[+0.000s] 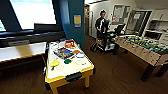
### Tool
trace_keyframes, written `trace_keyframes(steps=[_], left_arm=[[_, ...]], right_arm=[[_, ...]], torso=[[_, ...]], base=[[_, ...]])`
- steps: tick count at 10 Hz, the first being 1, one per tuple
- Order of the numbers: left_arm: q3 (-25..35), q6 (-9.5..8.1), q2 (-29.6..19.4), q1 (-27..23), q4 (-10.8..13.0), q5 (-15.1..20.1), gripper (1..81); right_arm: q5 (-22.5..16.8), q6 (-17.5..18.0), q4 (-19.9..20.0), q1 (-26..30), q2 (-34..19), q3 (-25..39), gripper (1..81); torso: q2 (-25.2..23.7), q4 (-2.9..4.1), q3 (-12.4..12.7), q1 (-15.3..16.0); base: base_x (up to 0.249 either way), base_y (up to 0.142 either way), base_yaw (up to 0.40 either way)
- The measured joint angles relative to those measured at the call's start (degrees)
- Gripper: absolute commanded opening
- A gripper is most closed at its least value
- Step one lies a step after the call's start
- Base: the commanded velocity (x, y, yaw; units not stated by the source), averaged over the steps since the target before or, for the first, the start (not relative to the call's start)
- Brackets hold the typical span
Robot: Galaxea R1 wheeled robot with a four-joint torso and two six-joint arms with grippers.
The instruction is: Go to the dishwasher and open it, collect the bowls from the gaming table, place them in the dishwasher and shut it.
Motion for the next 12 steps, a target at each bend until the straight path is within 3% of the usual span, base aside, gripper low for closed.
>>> trace_keyframes(steps=[12], left_arm=[[-1.4, 0.00, 0.7, 0.0, 0.0, 0.0, 1.0]], right_arm=[[0.3, 0.0, -0.2, 0.0, 0.5, -0.1, 1.0]], torso=[[0.0, 0.00, 0.0, 0.0]], base=[[0.000, 0.000, -0.378]])
